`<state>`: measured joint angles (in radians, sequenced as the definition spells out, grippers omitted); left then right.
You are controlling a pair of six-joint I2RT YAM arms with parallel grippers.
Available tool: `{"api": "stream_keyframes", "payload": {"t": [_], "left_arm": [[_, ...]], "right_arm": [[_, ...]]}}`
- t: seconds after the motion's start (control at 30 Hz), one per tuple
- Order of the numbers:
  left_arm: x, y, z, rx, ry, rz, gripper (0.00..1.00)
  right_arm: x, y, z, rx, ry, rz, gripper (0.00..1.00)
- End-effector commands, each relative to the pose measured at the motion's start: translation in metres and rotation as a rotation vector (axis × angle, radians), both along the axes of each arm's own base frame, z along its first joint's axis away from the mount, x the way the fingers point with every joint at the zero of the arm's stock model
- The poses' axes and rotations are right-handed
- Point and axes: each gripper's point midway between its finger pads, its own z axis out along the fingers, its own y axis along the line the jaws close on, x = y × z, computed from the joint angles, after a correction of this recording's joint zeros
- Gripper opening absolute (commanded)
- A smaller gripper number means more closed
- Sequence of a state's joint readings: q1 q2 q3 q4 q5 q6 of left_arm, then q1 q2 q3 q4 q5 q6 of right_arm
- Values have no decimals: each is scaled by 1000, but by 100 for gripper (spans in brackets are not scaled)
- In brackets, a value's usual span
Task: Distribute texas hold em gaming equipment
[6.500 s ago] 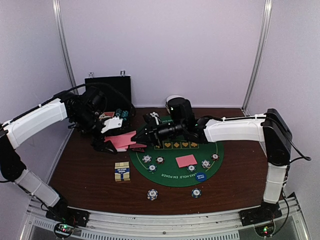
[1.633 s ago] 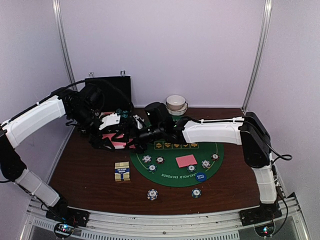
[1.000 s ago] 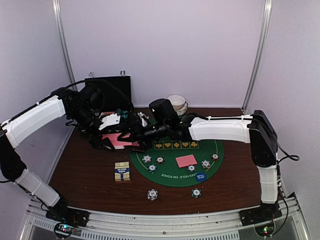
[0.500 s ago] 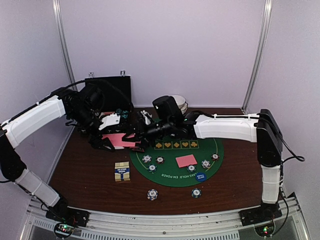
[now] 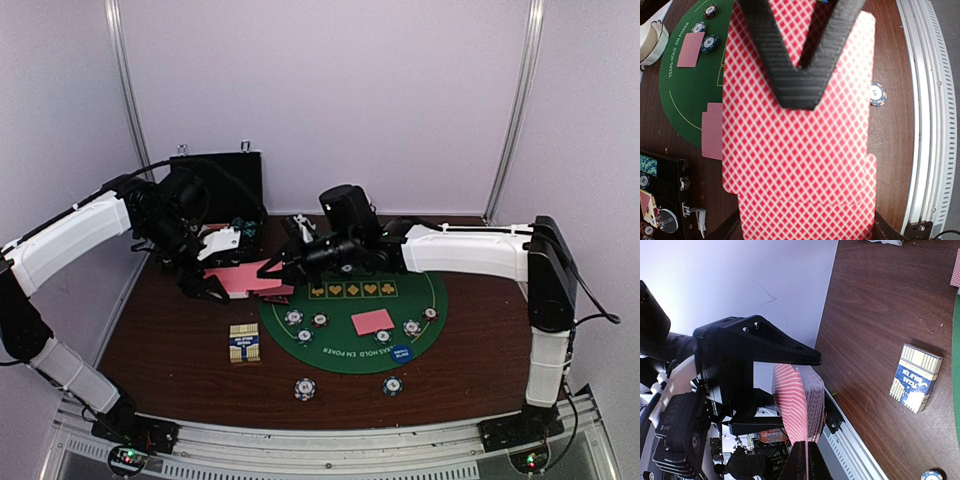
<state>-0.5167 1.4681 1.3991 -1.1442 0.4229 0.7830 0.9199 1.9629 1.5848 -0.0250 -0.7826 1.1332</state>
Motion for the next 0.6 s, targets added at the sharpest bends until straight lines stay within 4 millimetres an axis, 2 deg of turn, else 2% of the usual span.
{"api": "stream_keyframes", "payload": {"t": [0.0,0.13,0.3,0.43,0.57], "left_arm": [[6,-4,15,-43,-32,7,35],[6,-4,15,-42,-34,7,35],[6,-3,15,-38,-37,9,35],[6,-3,14,-36,-38,8,35],[6,-3,15,-38,-38,9,35]], "right_arm": [[6,-14,24,46,-6,-15,0],[14,-23,27,51,-2,-24,0],[38,-47,28,51,-1,-74,0],[71,-77,22,18,-25,-140,0],[115,-111,2,-44,-47,-223,0]]}}
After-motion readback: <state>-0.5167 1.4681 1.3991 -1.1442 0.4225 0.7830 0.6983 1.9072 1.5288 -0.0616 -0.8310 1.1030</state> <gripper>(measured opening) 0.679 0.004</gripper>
